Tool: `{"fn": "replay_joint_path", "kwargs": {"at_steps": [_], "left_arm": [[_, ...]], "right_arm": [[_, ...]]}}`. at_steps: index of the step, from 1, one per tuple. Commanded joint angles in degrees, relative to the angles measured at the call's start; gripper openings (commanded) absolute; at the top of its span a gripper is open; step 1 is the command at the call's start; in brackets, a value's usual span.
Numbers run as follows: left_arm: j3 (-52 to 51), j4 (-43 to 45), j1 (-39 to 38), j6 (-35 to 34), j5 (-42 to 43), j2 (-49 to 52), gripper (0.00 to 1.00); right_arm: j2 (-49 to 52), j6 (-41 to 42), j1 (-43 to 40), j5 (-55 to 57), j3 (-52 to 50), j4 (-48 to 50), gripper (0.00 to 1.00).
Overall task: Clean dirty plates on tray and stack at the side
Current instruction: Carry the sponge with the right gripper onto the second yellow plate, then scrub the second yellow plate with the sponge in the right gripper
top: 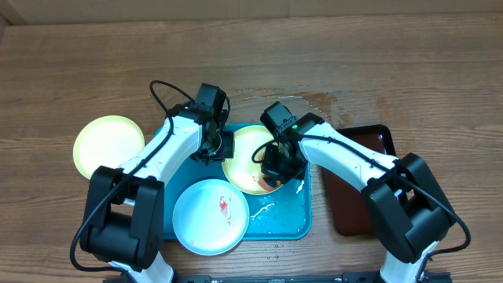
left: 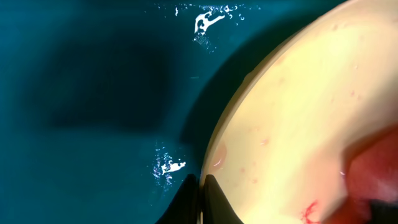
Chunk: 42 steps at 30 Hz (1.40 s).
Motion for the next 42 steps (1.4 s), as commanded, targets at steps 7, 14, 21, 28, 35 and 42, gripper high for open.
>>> {"fn": "replay_joint_path", "kwargs": {"at_steps": [7,14,21,28,35,42], "left_arm": [[1.0,0.2,-0.6,1.1,0.0,0.2,0.04],[1.0,0.3,-3.0,0.8,0.0,0.2,0.04],[1.0,0.3,-3.2,0.6,0.0,0.2,0.04],[1.0,0.2,-3.2,0.6,0.0,0.2,0.04],[1.0,0.2,-3.2,0.7,0.0,0.2,0.04],[1.0,0.2,-3.2,0.7,0.0,0.2,0.04]], "right_arm": [[1.0,-9.4,0.3,4.8,1.6,-0.2,0.04],[1.0,-4.2,1.9,-0.6,1.6,11.5,0.04],[1.1,0.4,7.2,-0.5,1.6,14.4,0.04],[1.1,2.3,6.1,4.3,1.6,3.6,0.04],[1.1,2.2,0.3,10.1,1.6,-1.4,0.04],[1.1,3.8,-4.7,12.2,1.6,1.0,0.04]]}}
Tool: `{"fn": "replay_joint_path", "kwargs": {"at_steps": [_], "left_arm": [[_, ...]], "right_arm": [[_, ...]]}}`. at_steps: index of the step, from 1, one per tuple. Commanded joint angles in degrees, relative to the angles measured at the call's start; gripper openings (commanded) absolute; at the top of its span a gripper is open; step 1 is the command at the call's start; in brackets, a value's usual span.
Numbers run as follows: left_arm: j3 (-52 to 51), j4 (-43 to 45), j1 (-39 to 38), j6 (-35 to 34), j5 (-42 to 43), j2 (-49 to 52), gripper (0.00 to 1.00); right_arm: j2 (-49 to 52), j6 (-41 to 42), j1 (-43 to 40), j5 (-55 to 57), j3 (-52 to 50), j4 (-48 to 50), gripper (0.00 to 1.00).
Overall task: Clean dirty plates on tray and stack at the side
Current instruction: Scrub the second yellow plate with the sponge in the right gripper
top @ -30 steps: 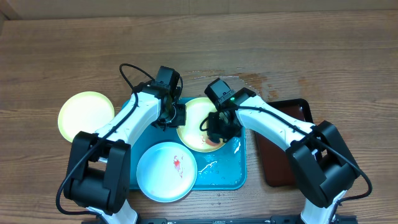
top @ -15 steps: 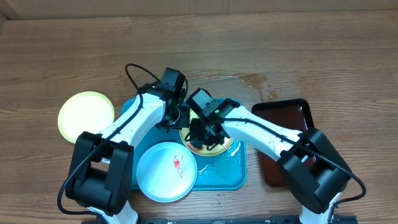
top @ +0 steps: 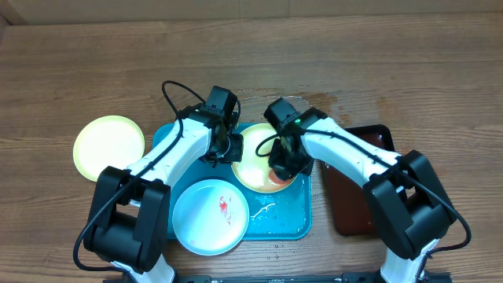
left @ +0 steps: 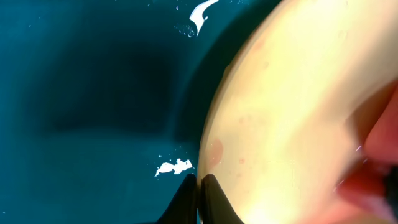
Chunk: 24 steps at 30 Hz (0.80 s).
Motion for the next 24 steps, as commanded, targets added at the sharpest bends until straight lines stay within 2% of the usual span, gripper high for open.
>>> {"fn": "replay_joint_path", "kwargs": {"at_steps": [1,9,15,24], "left_arm": [[1.0,-0.2,0.1,0.7,-0.5,0.2,0.04],[1.0,-0.7,-0.2,1.2,-0.4,0.2,0.04],[1.0,-0.7,-0.9,1.6,-0.4,0.2,0.04],[1.0,-0.4,-3.0,1.6,-0.5,0.2,0.04]], "right_arm": [[0.5,1.7,-3.0,4.8,0.4,1.9,0.04],[0.5,1.0,-4.7,2.8,0.4,7.7,0.04],[0.5,-3.2,-4.1,-4.3,0.4,15.6,0.04],[0.5,-7.5,-0.5,-9.4,0.4,19.2,0.04]]}}
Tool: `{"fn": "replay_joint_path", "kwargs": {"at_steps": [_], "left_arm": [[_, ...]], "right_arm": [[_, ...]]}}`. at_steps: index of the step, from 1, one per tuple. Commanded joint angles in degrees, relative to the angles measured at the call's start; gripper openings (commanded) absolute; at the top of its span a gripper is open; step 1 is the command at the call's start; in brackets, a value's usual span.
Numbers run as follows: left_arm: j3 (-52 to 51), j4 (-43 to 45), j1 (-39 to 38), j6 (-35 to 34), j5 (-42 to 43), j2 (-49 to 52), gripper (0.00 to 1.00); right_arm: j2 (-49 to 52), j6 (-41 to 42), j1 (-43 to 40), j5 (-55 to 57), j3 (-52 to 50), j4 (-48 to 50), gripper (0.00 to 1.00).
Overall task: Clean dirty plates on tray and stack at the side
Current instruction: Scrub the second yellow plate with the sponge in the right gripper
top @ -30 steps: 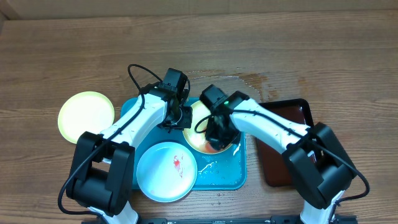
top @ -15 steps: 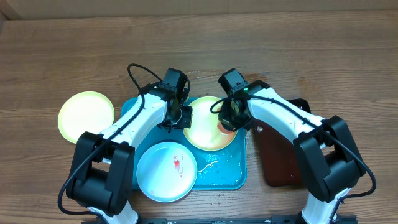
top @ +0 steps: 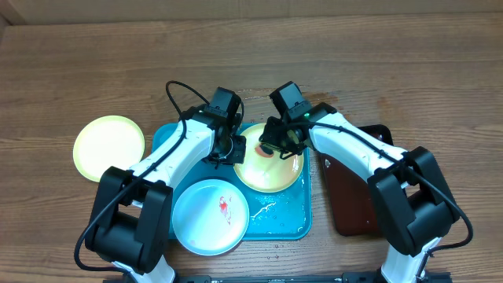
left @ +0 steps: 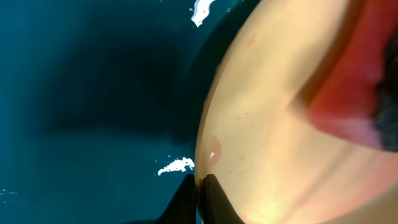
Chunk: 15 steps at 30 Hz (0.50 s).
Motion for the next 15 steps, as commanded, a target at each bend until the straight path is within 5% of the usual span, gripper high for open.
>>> {"fn": "replay_joint_path", "kwargs": {"at_steps": [1,15], "left_arm": [[1.0,-0.1,-1.3,1.6,0.0,0.2,0.04],[1.0,0.0,-1.4,0.9,0.0,0.2,0.04]], "right_arm": [[0.3,-3.0,2.5,-2.9,0.4,1.3,0.04],[0.4,-6.3,4.9,-5.6,0.4,-7.8,0.04]]}}
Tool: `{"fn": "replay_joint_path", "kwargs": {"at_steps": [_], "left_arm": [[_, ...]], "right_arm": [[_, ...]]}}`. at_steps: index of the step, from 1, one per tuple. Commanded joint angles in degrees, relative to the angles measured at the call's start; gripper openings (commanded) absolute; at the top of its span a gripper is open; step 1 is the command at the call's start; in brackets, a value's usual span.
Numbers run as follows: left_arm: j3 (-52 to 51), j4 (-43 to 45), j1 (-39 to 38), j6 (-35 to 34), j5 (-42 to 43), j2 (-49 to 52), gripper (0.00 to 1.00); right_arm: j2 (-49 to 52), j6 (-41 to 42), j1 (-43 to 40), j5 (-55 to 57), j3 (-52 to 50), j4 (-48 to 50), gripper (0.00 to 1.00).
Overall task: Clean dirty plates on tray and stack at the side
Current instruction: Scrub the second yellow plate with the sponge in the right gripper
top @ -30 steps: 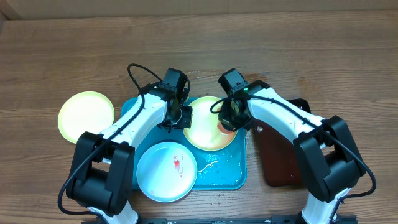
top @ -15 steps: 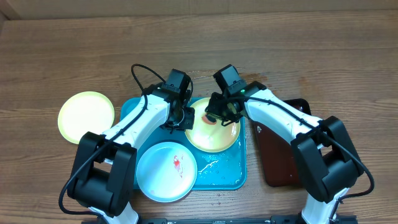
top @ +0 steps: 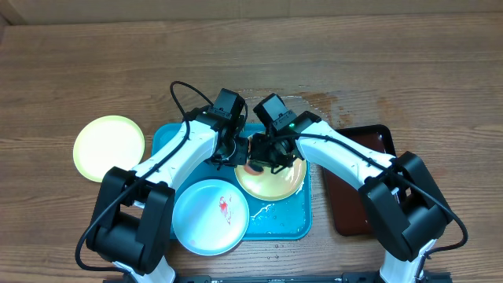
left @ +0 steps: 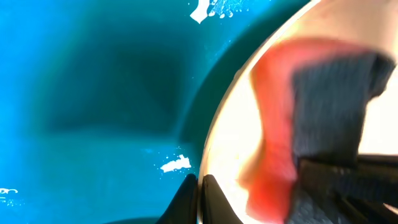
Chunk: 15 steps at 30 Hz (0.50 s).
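Observation:
A pale yellow plate lies on the teal tray. My left gripper is shut on the plate's left rim; in the left wrist view its fingertips pinch the plate's edge. My right gripper is shut on a red sponge and presses it on the left part of the plate, close to the left gripper. A white plate with a red smear sits at the tray's front left. A yellow-green plate rests on the table left of the tray.
A dark brown tray lies to the right of the teal one, partly under the right arm. White foam and water spots dot the teal tray. The wooden table has a wet patch behind the trays.
The right gripper with the red sponge has moved from the plate's far edge to its left part, beside the left gripper. The left gripper still pinches the rim.
The left gripper held the yellow plate's rim at every moment. The sponge was first on the plate's near right part, where a red smear showed, then near the middle right, then at the far edge, and now at the left.

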Motion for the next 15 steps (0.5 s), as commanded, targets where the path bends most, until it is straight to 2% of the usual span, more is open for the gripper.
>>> {"fn": "replay_joint_path", "kwargs": {"at_steps": [1,10,15], "left_arm": [[1.0,0.2,-0.4,0.9,0.3,0.2,0.04],[1.0,0.5,-0.4,0.4,-0.2,0.2,0.04],[1.0,0.5,-0.4,0.5,-0.2,0.2,0.04]], "right_arm": [[0.4,-3.1,-0.5,-2.6,0.4,-4.5,0.04],[0.4,-9.6,-1.6,-4.0,0.4,-12.7,0.04],[0.4,-9.7,-5.3,2.3,0.4,-17.9,0.04]]}}
